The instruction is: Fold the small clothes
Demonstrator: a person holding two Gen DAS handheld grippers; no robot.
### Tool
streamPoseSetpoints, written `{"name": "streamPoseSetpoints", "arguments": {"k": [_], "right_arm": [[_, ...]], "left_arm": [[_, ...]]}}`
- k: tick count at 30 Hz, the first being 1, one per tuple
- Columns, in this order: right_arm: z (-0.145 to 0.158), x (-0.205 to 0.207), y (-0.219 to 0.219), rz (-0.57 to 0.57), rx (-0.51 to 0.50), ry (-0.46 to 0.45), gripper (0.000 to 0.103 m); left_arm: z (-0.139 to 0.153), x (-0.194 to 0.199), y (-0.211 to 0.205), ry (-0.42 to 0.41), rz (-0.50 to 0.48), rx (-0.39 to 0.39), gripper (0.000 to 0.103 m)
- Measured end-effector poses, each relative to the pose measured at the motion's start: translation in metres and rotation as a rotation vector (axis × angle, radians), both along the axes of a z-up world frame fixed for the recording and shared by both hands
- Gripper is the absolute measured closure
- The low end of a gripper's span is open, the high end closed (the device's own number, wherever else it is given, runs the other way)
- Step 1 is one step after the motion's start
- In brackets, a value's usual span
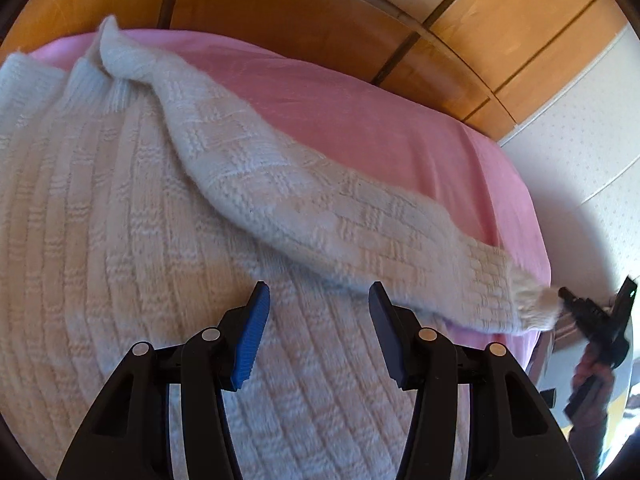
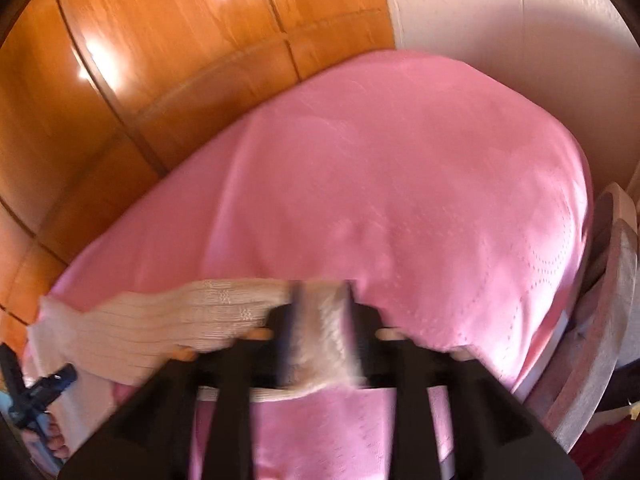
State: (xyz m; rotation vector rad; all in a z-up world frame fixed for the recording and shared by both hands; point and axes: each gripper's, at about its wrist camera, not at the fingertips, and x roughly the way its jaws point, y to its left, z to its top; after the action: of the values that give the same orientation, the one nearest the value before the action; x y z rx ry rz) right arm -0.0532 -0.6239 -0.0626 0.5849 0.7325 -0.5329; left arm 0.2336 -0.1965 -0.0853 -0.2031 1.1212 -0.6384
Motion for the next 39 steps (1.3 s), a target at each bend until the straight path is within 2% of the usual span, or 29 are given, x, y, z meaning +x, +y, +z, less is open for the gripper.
{"name": "streamPoseSetpoints", "arguments": {"k": [3, 6, 8, 10, 12, 14, 16, 17, 18, 19, 23, 27, 30, 33, 35, 37, 38, 39], "right_arm": [[0.001, 0.000, 0.019, 0.068, -0.085, 0.006, 0.057], [-0.003, -0.007, 0.050, 0.226, -0.153, 0.013, 0.056], [-0.013, -0.002, 0.080, 0.342, -0.220, 0.064, 0.056], [-0.027, 0.005, 0.099, 0.412, -0.266, 0.112, 0.057], [-0.043, 0.016, 0.113, 0.455, -0.312, 0.163, 0.058], [-0.059, 0.027, 0.120, 0.470, -0.367, 0.206, 0.060], [-0.068, 0.036, 0.123, 0.467, -0.421, 0.230, 0.070], [-0.070, 0.040, 0.122, 0.467, -0.427, 0.235, 0.087], [-0.069, 0.042, 0.121, 0.459, -0.425, 0.236, 0.094], [-0.063, 0.041, 0.118, 0.453, -0.413, 0.220, 0.095], [-0.021, 0.023, 0.104, 0.438, -0.336, 0.086, 0.098], [0.010, 0.025, 0.076, 0.399, -0.236, -0.003, 0.098], [0.017, 0.049, 0.050, 0.368, -0.181, -0.015, 0.098], [0.016, 0.084, 0.022, 0.319, -0.137, 0.014, 0.098], [0.014, 0.108, 0.007, 0.288, -0.156, 0.046, 0.098], [0.011, 0.130, -0.001, 0.237, -0.176, 0.074, 0.097], [0.008, 0.141, -0.008, 0.212, -0.207, 0.089, 0.094], [0.005, 0.148, -0.012, 0.171, -0.251, 0.105, 0.071]], "left_arm": [[-0.002, 0.007, -0.006, 0.010, 0.010, -0.012, 0.052], [-0.002, 0.013, -0.009, 0.014, 0.019, -0.032, 0.052], [-0.002, 0.015, -0.005, 0.021, 0.026, -0.050, 0.052], [-0.003, 0.018, -0.005, 0.032, 0.036, -0.070, 0.052], [-0.003, 0.019, -0.006, 0.038, 0.036, -0.087, 0.052], [-0.002, 0.021, -0.010, 0.033, 0.029, -0.090, 0.059], [-0.001, 0.023, -0.015, 0.024, 0.006, -0.085, 0.075], [0.000, 0.025, -0.017, 0.020, 0.001, -0.082, 0.080], [0.002, 0.027, -0.019, 0.011, -0.008, -0.080, 0.090], [0.004, 0.028, -0.021, 0.000, -0.016, -0.078, 0.095], [0.023, 0.030, -0.029, -0.062, -0.051, -0.097, 0.097], [0.045, 0.048, -0.046, -0.113, -0.070, -0.119, 0.097], [0.062, 0.075, -0.071, -0.149, -0.066, -0.096, 0.097], [0.065, 0.101, -0.093, -0.149, -0.041, -0.058, 0.097], [0.064, 0.118, -0.109, -0.137, -0.012, -0.015, 0.094], [0.066, 0.122, -0.114, -0.152, 0.007, 0.010, 0.072], [0.067, 0.121, -0.114, -0.172, 0.020, 0.034, 0.066], [0.068, 0.119, -0.111, -0.192, 0.038, 0.057, 0.051]]}}
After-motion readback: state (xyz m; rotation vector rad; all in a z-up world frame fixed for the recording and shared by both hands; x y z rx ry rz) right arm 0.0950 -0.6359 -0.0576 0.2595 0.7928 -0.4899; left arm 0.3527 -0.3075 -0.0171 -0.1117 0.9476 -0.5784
